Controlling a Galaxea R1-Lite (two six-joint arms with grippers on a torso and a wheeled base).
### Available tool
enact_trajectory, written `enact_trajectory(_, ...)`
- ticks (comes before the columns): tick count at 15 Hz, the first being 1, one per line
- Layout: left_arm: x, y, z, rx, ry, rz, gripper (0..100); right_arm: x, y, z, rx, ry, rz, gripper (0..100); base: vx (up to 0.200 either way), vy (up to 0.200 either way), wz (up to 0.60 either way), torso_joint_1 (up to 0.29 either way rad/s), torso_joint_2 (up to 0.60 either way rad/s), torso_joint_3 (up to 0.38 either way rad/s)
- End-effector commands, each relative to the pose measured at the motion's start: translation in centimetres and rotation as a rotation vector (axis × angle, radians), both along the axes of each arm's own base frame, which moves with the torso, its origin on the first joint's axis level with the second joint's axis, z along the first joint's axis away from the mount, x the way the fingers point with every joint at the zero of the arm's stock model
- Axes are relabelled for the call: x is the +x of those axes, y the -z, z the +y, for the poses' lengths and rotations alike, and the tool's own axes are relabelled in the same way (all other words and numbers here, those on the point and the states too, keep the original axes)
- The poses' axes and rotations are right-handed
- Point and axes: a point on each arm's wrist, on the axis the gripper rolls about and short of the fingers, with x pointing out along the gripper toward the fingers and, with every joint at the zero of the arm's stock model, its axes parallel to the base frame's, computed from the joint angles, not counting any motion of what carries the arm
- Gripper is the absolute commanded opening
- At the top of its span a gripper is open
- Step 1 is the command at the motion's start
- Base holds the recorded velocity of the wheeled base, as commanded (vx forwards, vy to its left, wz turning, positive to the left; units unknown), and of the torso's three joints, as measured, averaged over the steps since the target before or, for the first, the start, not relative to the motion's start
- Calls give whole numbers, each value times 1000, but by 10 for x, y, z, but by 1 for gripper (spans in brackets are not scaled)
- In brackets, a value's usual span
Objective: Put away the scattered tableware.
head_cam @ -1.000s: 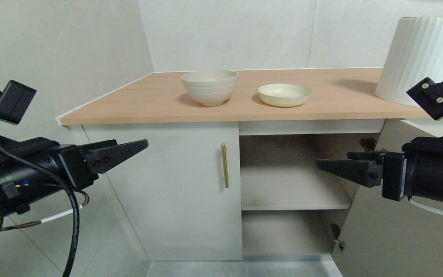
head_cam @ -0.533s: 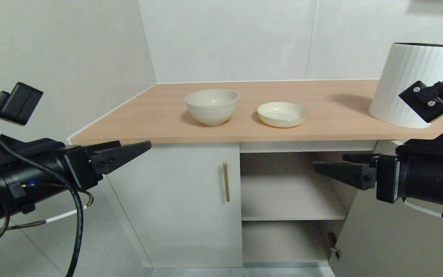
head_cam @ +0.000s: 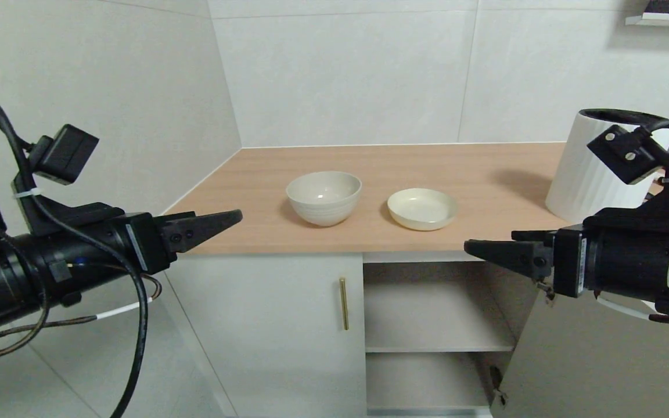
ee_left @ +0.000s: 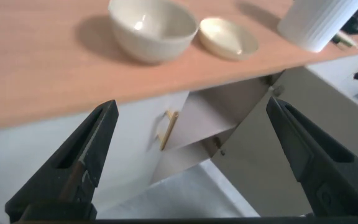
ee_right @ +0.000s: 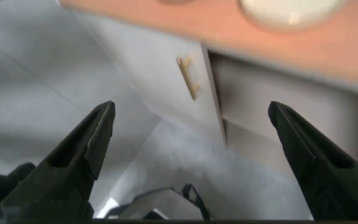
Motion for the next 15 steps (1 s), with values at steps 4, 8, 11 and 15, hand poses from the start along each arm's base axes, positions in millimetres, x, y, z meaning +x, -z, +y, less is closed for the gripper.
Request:
enact_trajectory(4, 34, -11, -20, 7, 36, 30, 100, 40, 9, 6, 9, 26, -32, 100, 0, 0, 0, 106, -259, -150)
enact_trajectory(8, 52, -12, -26, 30, 29, 183, 100, 75, 8, 13, -13, 128, 21, 100, 0, 0, 0, 0, 0, 0)
enact_trajectory(11, 80, -7, -46, -124, -92, 336, 100, 86, 2, 16, 8, 231, 93, 100, 0, 0, 0, 0, 0, 0)
enact_trajectory(15, 118, 25, -78, -97, -265, 401, 100, 98, 12, 21, -5, 309, 70, 100, 0, 0, 0, 0, 0, 0)
